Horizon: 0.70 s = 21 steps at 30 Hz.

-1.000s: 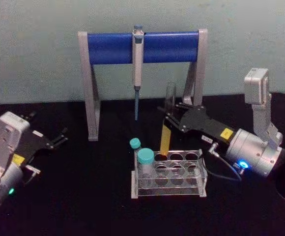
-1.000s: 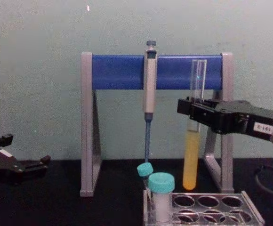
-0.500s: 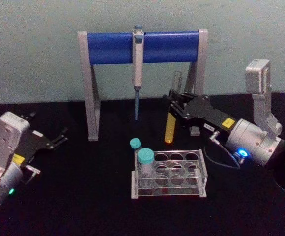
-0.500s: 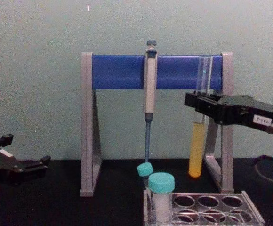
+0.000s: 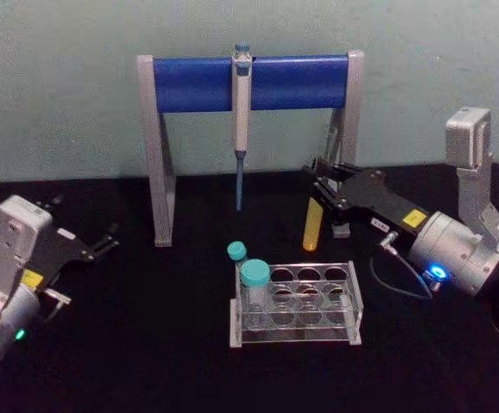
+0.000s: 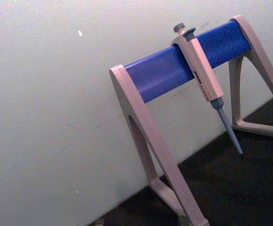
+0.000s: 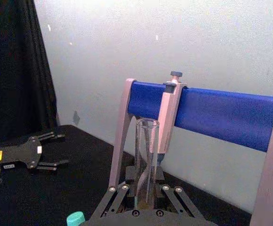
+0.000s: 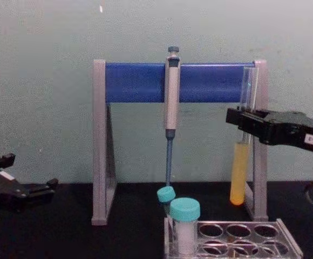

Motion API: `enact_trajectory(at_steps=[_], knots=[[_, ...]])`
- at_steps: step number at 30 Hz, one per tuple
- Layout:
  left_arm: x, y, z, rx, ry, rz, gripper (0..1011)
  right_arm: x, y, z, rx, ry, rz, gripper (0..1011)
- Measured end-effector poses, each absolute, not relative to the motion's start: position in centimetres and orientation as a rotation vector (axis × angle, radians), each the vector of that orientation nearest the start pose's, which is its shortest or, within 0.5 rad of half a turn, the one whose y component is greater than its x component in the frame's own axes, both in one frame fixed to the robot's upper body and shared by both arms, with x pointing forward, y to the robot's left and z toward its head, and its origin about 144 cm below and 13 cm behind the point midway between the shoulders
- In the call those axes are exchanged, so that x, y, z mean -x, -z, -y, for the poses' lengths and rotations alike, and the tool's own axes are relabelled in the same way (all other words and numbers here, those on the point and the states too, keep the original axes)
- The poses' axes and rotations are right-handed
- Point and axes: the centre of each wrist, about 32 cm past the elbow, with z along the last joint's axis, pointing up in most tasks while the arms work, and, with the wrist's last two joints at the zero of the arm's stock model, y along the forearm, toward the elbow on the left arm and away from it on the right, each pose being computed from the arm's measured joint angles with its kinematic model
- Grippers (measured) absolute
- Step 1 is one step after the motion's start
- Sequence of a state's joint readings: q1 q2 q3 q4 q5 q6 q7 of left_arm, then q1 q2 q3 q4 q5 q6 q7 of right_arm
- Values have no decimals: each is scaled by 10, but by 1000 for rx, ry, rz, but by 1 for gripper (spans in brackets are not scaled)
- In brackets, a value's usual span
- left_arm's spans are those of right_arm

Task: Pick up the test tube from the test tube rack, shake it, then place it back into the test tube rack.

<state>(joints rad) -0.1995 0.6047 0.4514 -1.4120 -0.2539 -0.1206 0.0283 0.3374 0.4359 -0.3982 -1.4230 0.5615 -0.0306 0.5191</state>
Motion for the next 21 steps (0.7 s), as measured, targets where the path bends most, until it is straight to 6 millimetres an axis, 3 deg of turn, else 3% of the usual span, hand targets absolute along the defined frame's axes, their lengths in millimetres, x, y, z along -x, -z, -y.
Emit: enact_trajectory(at_steps=[21], knots=[[-489,-1140,-310,-304,-1248,285,1010,-533,-1194,260,-65,762,15,224]])
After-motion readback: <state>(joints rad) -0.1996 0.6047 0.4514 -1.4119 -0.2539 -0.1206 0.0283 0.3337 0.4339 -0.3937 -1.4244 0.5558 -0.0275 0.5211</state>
